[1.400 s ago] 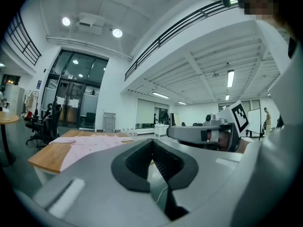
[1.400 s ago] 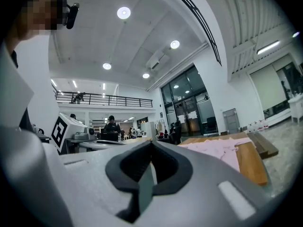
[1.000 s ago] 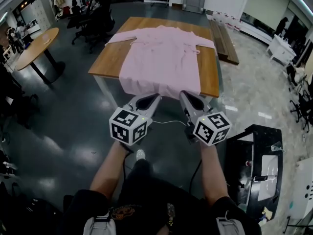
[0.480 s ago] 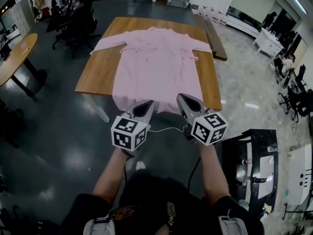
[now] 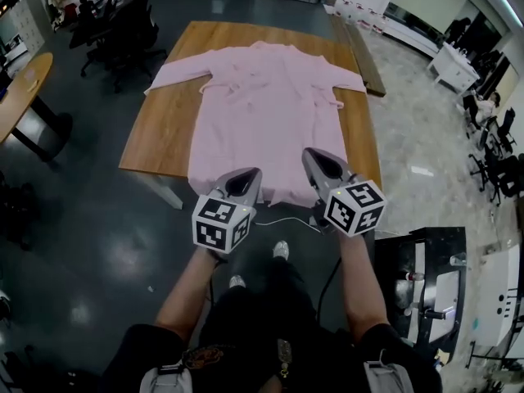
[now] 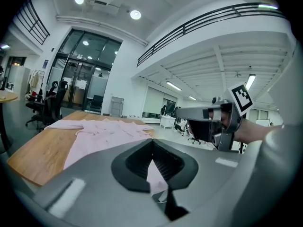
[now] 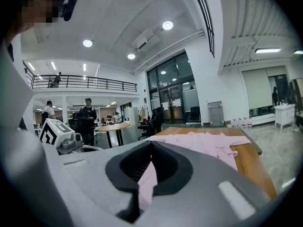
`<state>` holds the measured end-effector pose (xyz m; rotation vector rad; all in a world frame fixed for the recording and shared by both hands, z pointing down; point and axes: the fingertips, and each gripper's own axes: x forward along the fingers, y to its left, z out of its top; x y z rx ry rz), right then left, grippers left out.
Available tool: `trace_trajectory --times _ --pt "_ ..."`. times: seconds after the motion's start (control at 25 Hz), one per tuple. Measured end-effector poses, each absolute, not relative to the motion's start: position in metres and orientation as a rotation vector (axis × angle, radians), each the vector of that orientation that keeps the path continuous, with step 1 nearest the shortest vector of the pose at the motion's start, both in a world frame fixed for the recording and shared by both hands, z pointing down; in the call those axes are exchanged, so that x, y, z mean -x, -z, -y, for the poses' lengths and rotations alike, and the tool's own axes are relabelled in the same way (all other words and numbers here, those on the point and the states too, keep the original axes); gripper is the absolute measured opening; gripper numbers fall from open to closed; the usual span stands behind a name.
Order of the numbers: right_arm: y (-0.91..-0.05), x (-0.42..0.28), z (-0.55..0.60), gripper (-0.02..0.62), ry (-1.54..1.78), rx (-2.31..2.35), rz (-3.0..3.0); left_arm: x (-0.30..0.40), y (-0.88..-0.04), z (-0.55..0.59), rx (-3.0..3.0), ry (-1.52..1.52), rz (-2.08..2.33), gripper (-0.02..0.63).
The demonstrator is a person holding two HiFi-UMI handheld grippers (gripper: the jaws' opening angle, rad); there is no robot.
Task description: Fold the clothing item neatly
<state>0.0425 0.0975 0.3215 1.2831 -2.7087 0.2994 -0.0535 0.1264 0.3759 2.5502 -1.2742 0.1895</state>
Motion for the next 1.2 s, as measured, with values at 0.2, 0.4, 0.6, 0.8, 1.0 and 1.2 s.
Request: trace_trajectory --times 0.2,0.4,0.6,0.8,1.0,1.2 --pt "-0.332 -0.048 -0.035 0.003 -0.242 -1.232 2.707 0.053 -0.389 -0.079 -2.501 -0.237 1.353 0.008" --pt "-0.348 -0.057 0.037 0.003 -0.201 -1.107 2.705 0.047 -0.411 -0.021 -2.384 -0.34 1.47 0.008" --pt "-0.366 -0.049 0.102 0.003 -0.188 -0.905 2.7 0.051 -0.425 0.028 -2.229 -0.386 1.602 0.008" --pt "-0.393 -0.022 0.156 0.003 -0.205 -0.712 2.697 0.058 -0.464 0.059 -2.043 -0.45 1.691 0.06" --pt "-0.444 0.01 0.198 0.003 -0.27 -0.598 2.628 0.07 -0.506 0.08 -1.924 -0.485 1.682 0.108" --pt "-0.504 0.042 0.24 0.003 -0.305 -0.57 2.507 0.088 -0.551 0.1 -1.828 -0.555 1.665 0.128"
